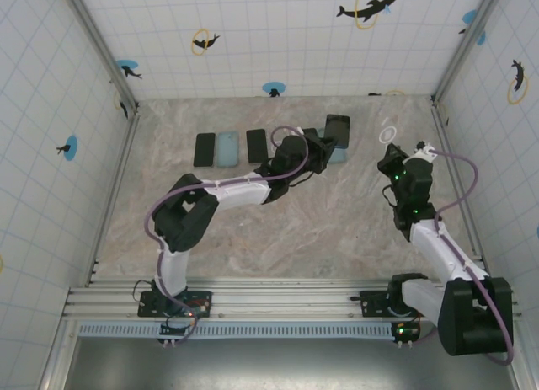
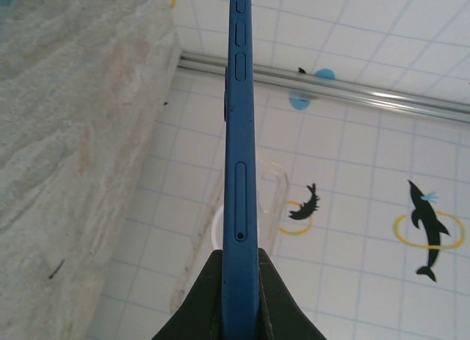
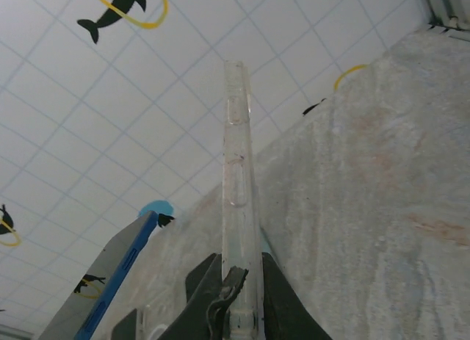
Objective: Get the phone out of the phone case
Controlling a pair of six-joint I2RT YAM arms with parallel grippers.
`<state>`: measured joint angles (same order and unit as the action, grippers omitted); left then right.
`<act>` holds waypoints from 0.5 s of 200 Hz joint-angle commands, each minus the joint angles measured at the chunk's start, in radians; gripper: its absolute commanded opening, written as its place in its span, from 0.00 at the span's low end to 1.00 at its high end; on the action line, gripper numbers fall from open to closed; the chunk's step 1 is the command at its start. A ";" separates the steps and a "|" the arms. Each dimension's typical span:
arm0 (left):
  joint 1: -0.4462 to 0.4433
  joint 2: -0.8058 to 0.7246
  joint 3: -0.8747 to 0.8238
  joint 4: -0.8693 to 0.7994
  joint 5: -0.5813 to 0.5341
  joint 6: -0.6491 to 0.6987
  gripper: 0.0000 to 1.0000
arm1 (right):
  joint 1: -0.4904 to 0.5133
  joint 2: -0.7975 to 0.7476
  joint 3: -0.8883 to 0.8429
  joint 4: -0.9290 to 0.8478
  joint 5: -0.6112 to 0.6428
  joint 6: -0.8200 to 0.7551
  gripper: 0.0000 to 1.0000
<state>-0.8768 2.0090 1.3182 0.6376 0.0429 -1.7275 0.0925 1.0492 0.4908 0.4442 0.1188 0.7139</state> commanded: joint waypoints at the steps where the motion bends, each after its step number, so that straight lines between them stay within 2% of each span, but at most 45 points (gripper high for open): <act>1: -0.014 0.049 0.060 0.084 -0.025 0.002 0.02 | -0.046 -0.028 0.038 -0.051 -0.051 -0.060 0.07; 50: -0.031 0.204 0.186 0.110 -0.071 -0.013 0.02 | -0.130 -0.029 0.022 -0.057 -0.100 -0.074 0.07; 100: -0.044 0.367 0.353 0.065 -0.114 -0.035 0.03 | -0.160 -0.012 0.015 -0.051 -0.126 -0.074 0.07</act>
<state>-0.9134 2.3123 1.5620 0.6590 -0.0208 -1.7447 -0.0521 1.0397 0.4908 0.3832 0.0139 0.6533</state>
